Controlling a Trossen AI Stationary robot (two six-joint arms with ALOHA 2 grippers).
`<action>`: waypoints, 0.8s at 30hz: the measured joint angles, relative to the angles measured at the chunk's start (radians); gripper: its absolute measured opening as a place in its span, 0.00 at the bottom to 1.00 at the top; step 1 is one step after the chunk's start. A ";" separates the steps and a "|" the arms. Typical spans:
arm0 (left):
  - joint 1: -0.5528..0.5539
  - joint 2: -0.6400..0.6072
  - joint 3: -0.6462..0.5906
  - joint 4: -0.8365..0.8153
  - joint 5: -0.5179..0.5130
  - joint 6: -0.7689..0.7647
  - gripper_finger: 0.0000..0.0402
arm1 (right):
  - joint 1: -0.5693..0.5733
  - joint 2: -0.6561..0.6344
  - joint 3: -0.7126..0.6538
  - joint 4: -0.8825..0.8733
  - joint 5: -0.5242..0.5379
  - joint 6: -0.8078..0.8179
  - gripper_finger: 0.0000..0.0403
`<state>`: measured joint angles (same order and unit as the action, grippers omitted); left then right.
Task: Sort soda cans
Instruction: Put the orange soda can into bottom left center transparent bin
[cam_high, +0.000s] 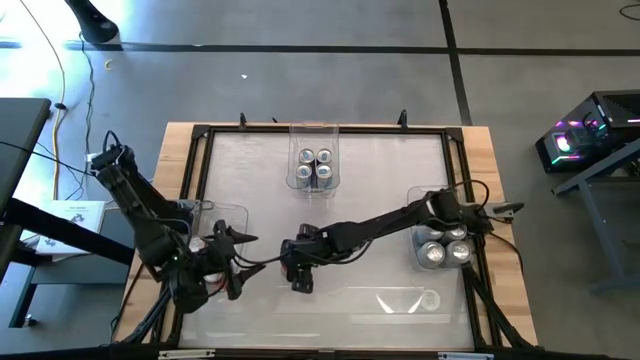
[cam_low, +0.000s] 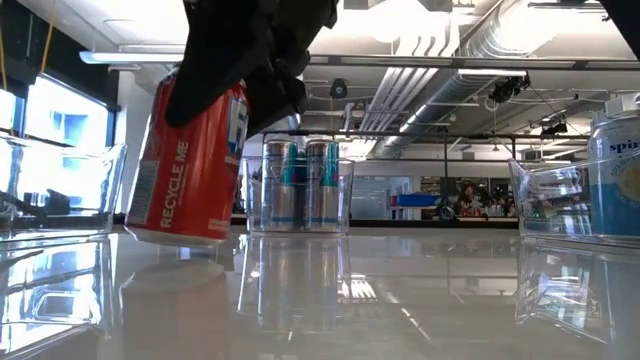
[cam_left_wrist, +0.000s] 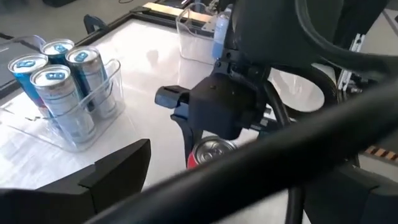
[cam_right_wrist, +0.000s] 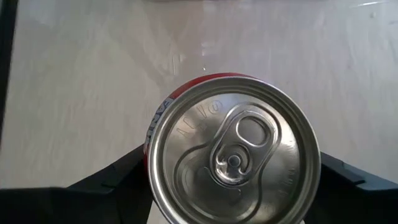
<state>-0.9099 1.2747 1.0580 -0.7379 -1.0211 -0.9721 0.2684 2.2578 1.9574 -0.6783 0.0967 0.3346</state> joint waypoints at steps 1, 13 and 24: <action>-0.006 0.003 0.000 -0.006 0.003 -0.003 0.88 | 0.000 0.000 -0.003 -0.001 0.000 -0.004 0.73; -0.028 0.061 0.000 -0.031 0.055 -0.006 0.88 | 0.003 0.001 -0.007 0.051 -0.005 -0.101 0.83; -0.028 0.069 0.000 -0.060 0.055 -0.047 0.88 | 0.003 0.000 -0.007 0.062 -0.042 -0.111 0.84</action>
<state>-0.9379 1.3441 1.0580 -0.7982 -0.9665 -1.0191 0.2710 2.2581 1.9507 -0.6159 0.0551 0.2234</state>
